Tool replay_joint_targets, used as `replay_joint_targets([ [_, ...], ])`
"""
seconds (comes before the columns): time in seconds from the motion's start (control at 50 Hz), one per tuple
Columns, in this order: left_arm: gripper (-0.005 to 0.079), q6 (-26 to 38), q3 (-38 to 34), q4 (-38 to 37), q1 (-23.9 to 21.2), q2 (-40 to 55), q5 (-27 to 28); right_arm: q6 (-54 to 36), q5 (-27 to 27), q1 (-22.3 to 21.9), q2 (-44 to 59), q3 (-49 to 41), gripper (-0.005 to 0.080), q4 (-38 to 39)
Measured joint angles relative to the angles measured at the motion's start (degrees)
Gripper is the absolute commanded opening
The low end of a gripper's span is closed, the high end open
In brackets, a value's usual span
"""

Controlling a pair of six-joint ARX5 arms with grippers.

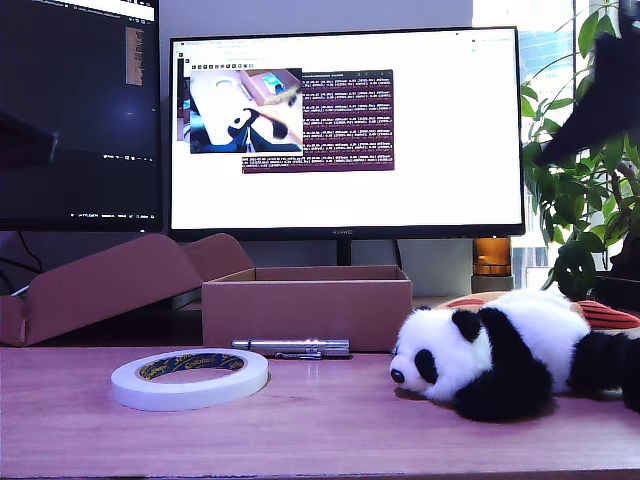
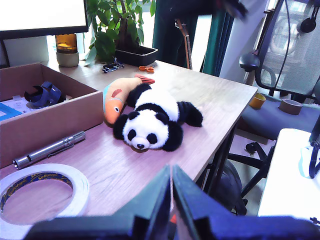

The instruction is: Pick up the fish toy and place it inside the cardboard box

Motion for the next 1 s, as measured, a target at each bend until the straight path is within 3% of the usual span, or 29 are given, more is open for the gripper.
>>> replay_joint_targets([
  [0.46, -0.0013, 0.00, 0.00, -0.02, 0.00, 0.00, 0.00, -20.87, 6.69, 0.00, 15.61, 16.06, -0.0011, -11.26],
  [0.76, -0.0013, 0.00, 0.00, -0.17, 0.00, 0.00, -0.50, -23.30, 8.63, 0.00, 24.11, 21.11, -0.0006, -15.02],
  [0.82, -0.0013, 0.00, 0.00, -0.33, 0.00, 0.00, -0.81, -23.28, 9.57, 0.00, 24.83, 21.11, 0.0084, -14.43],
  [0.92, -0.0013, 0.00, 0.00, -0.46, 0.00, 0.00, -1.42, -23.30, 11.19, 0.00, 25.42, 21.11, 0.0375, -11.61],
  [1.0, -0.0013, 0.02, 0.00, -0.50, 0.00, 0.00, -1.81, -23.30, 11.87, 0.09, 26.08, 21.11, 0.0459, -7.72],
])
